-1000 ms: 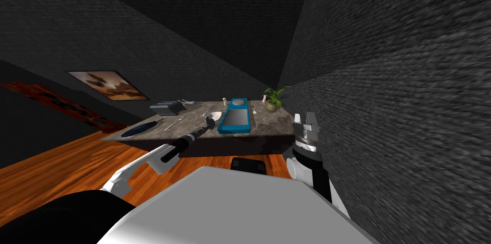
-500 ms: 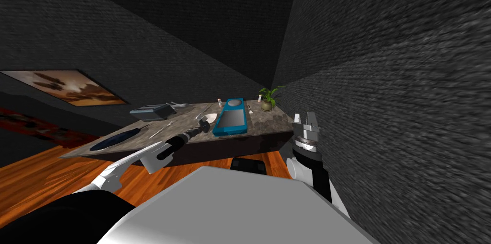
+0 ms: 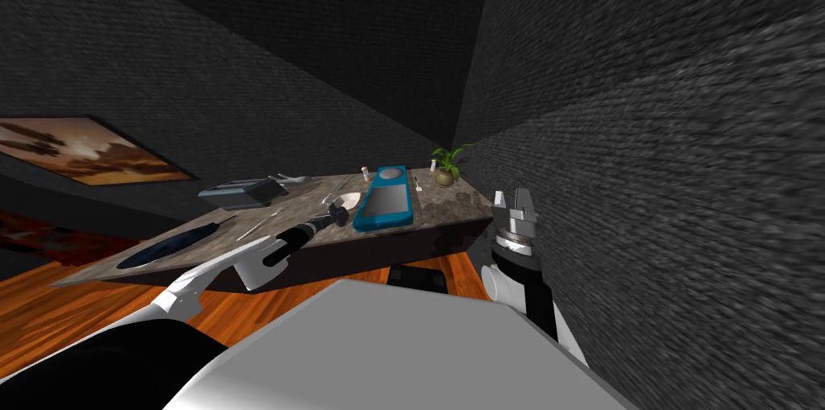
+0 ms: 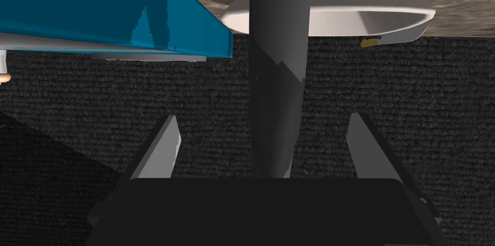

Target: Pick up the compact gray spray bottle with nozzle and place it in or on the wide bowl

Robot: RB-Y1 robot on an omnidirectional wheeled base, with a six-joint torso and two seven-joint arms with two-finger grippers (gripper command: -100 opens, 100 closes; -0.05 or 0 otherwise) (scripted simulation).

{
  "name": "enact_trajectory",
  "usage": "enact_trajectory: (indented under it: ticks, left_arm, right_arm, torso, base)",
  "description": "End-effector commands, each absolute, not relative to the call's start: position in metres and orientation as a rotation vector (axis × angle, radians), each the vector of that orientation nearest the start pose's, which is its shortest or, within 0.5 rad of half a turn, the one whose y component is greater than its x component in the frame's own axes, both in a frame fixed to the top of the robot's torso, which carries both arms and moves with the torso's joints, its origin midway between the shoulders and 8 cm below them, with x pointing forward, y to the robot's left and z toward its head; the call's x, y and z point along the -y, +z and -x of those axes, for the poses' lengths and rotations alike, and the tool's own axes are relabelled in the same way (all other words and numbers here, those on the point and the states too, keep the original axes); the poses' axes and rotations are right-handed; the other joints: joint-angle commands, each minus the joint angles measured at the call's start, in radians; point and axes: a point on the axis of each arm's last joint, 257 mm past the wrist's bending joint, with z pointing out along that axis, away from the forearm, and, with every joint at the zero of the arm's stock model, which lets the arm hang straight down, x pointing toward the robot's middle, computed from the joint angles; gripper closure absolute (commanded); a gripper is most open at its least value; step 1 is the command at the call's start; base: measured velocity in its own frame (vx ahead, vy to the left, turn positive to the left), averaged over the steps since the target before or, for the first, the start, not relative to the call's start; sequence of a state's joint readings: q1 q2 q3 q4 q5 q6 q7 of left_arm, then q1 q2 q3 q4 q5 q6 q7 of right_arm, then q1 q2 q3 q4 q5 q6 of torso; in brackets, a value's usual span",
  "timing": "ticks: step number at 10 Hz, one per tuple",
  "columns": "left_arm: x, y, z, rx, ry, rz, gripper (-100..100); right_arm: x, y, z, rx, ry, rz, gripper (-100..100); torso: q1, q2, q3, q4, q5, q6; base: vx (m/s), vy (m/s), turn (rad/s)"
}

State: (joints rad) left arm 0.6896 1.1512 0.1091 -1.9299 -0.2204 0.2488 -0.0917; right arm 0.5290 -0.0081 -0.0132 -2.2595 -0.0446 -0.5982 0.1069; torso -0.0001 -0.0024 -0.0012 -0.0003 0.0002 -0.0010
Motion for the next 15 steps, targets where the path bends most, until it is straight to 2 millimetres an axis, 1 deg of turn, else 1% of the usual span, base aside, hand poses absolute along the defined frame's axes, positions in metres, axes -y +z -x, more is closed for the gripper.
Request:
enact_trajectory:
  ticks: [1, 2, 6, 7, 8, 9, 10, 11, 12, 13, 14, 15]
  left_arm:
    - [-0.528, -0.231, -0.361, -2.003, 0.101, 0.265, -100]
    - [-0.529, -0.231, -0.362, -2.003, 0.101, 0.265, 100]
    - [-0.529, -0.231, -0.362, -2.003, 0.103, 0.264, 100]
    - [-0.529, -0.231, -0.362, -2.003, 0.103, 0.265, 0]
    - [-0.529, -0.231, -0.362, -2.003, 0.102, 0.265, 100]
    - [-0.529, -0.231, -0.362, -2.003, 0.102, 0.265, 0]
    - [-0.528, -0.242, -0.353, -2.039, 0.095, 0.275, 100]
    - [-0.527, -0.246, -0.349, -2.056, 0.092, 0.281, 100]
    - [-0.527, -0.246, -0.349, -2.056, 0.092, 0.281, 100]
    - [-0.527, -0.257, -0.340, -2.093, 0.087, 0.295, 100]
    - [-0.527, -0.262, -0.335, -2.114, 0.086, 0.304, 100]
    - [-0.527, -0.262, -0.335, -2.114, 0.086, 0.304, 100]
  right_arm:
    - [0.290, 0.025, -0.327, -0.579, 1.216, -0.598, 0]
    - [0.290, 0.025, -0.327, -0.579, 1.216, -0.598, 0]
    - [0.290, 0.025, -0.327, -0.579, 1.216, -0.598, 0]
    - [0.290, 0.025, -0.327, -0.579, 1.216, -0.598, 0]
    - [0.290, 0.025, -0.327, -0.579, 1.216, -0.598, 0]
    - [0.290, 0.025, -0.327, -0.579, 1.216, -0.598, 0]
    - [0.290, 0.025, -0.327, -0.579, 1.216, -0.598, 0]
    - [0.290, 0.025, -0.327, -0.578, 1.216, -0.598, 0]
    - [0.290, 0.025, -0.327, -0.578, 1.217, -0.598, 0]
    - [0.290, 0.025, -0.327, -0.578, 1.217, -0.598, 0]
    - [0.290, 0.025, -0.327, -0.579, 1.216, -0.598, 0]
    - [0.290, 0.025, -0.327, -0.579, 1.216, -0.598, 0]
  torso:
    - [0.000, 0.000, 0.000, 0.000, 0.000, 0.000]
    - [0.000, 0.000, 0.000, 0.000, 0.000, -0.001]
    - [0.000, 0.002, 0.001, 0.000, 0.000, 0.000]
    - [0.000, 0.002, 0.001, 0.000, 0.000, 0.000]
    - [0.000, 0.003, 0.001, 0.000, 0.000, 0.000]
    - [0.000, 0.002, 0.001, 0.000, 0.000, 0.000]
    - [0.000, 0.002, 0.001, 0.000, 0.000, 0.000]
    - [0.000, 0.008, 0.003, -0.002, 0.003, -0.004]
    - [0.002, 0.015, 0.005, -0.004, 0.008, -0.007]
    - [0.005, 0.016, 0.005, -0.006, 0.011, -0.010]
    - [0.008, 0.016, 0.004, -0.008, 0.015, -0.013]
    - [0.013, 0.016, 0.002, -0.011, 0.019, -0.016]
  base:
    - [0.030, 0.003, -0.026]
    - [0.000, 0.000, 0.000]
    - [0.000, 0.000, 0.000]
    - [0.000, 0.000, 0.000]
    - [0.000, 0.000, 0.000]
    - [0.000, 0.000, 0.000]
    - [-0.081, -0.015, 0.083]
    - [-0.135, -0.010, 0.078]
    - [-0.090, -0.003, 0.014]
    - [-0.047, 0.014, 0.069]
    - [-0.034, 0.022, 0.059]
    - [-0.022, 0.012, 0.019]
